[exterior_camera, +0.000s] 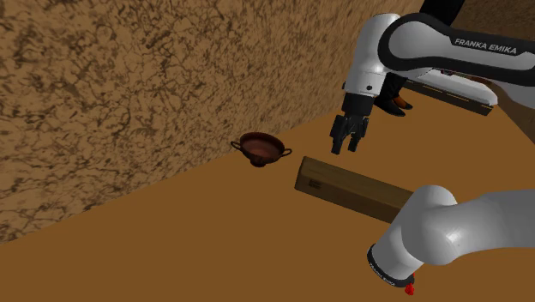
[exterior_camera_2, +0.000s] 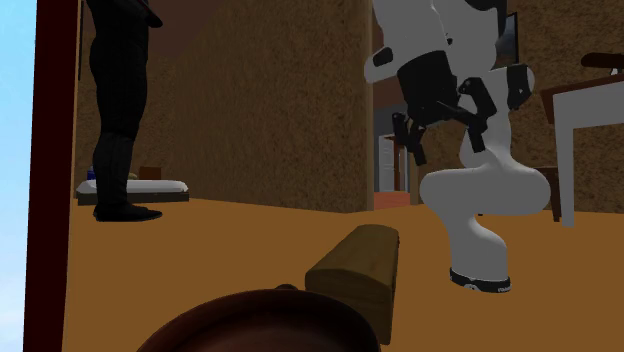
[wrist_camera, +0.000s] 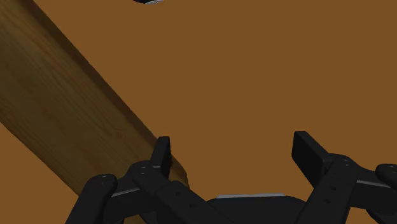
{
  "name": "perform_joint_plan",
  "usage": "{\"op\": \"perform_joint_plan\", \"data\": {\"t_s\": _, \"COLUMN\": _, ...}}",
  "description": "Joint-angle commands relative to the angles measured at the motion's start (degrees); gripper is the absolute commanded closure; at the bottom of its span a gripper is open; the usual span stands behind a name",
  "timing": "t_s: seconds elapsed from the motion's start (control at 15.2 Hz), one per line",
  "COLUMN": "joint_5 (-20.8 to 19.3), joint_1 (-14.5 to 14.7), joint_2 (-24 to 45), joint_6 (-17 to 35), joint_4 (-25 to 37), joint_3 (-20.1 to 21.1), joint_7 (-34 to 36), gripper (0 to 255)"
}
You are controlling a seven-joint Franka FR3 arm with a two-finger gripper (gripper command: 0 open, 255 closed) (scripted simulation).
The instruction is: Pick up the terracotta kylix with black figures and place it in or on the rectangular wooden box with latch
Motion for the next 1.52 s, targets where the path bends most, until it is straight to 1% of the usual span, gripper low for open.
{"op": "perform_joint_plan", "data": {"t_s": 0.0, "joint_5": 0.00, "joint_1": 0.00, "joint_2": 0.00, "joint_6": 0.00, "joint_4": 0.00, "joint_3": 0.00, "joint_7": 0.00, "gripper": 0}}
{"op": "perform_joint_plan", "data": {"t_s": 0.4, "joint_5": -1.71, "joint_1": -0.24, "joint_2": 11.13, "joint_6": 8.92, "joint_4": 2.76, "joint_3": -4.20, "joint_7": -6.46, "gripper": 0}}
{"op": "perform_joint_plan", "data": {"t_s": 0.73, "joint_5": -1.49, "joint_1": -0.09, "joint_2": 21.40, "joint_6": 15.04, "joint_4": 7.27, "joint_3": -7.41, "joint_7": -11.84, "gripper": 0}}
{"op": "perform_joint_plan", "data": {"t_s": 1.12, "joint_5": 0.90, "joint_1": 0.02, "joint_2": 34.45, "joint_6": 20.17, "joint_4": 15.23, "joint_3": -10.57, "joint_7": -18.53, "gripper": 0}}
{"op": "perform_joint_plan", "data": {"t_s": 1.45, "joint_5": 4.39, "joint_1": -0.61, "joint_2": 45.72, "joint_6": 22.29, "joint_4": 24.02, "joint_3": -12.19, "joint_7": -24.06, "gripper": 0}}
